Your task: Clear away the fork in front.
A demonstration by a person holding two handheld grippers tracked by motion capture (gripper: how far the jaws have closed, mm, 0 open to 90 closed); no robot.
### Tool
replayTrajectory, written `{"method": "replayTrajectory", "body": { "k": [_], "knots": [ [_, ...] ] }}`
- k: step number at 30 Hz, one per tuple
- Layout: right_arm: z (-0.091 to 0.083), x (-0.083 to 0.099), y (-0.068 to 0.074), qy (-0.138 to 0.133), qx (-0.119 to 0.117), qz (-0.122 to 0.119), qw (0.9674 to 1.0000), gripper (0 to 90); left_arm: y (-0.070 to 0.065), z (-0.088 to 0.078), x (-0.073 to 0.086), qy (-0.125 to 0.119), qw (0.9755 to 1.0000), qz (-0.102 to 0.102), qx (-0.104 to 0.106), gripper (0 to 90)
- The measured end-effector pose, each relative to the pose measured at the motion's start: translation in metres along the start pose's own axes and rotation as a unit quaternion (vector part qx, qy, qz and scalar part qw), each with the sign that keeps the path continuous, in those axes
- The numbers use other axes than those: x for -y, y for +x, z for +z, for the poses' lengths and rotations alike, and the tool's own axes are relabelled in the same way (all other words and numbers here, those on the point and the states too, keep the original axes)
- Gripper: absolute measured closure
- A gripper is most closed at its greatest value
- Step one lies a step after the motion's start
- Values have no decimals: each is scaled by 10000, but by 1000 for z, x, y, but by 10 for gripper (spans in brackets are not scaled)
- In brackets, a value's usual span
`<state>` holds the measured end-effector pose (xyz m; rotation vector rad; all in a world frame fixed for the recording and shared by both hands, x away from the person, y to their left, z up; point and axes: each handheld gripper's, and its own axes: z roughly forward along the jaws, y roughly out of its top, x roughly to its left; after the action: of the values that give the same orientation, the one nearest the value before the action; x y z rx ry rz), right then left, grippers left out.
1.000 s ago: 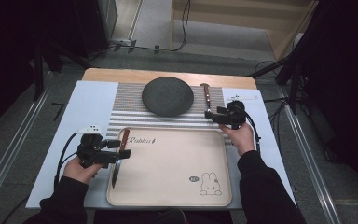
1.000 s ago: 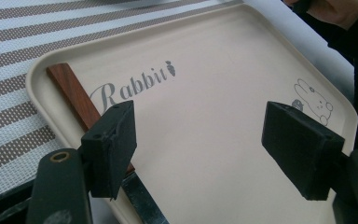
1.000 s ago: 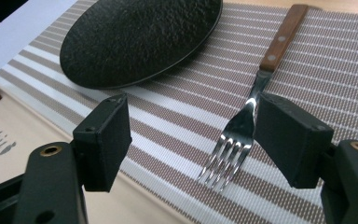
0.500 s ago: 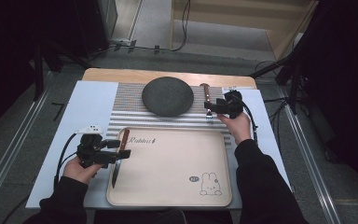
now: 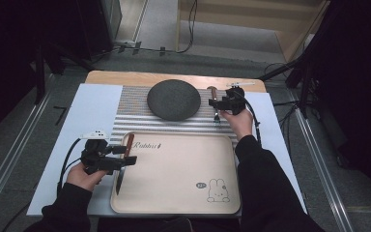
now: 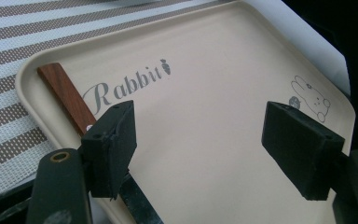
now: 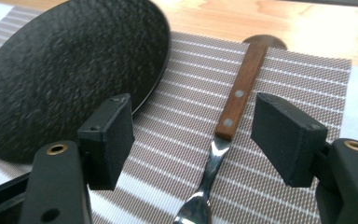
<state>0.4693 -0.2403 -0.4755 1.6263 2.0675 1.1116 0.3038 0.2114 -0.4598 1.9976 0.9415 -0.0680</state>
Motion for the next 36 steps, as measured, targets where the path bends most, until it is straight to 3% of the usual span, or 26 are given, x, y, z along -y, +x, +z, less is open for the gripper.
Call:
{"method": "replayTrajectory", "body": {
  "k": [14,21,26,36],
  "knots": [
    [13,-15,-8,-111,267,345,9990,282,-2,3,-1,29,10000,42,11,267],
    [20,-19,-5,-262,451,401,9978,290,-2,3,-1,39,10000,40,30,267],
    [26,-20,-7,-225,549,545,9967,290,-2,3,-1,42,10000,46,35,268],
    [29,-21,-3,-188,694,549,9959,299,-1,3,0,47,10000,41,31,268]
  ]
}}
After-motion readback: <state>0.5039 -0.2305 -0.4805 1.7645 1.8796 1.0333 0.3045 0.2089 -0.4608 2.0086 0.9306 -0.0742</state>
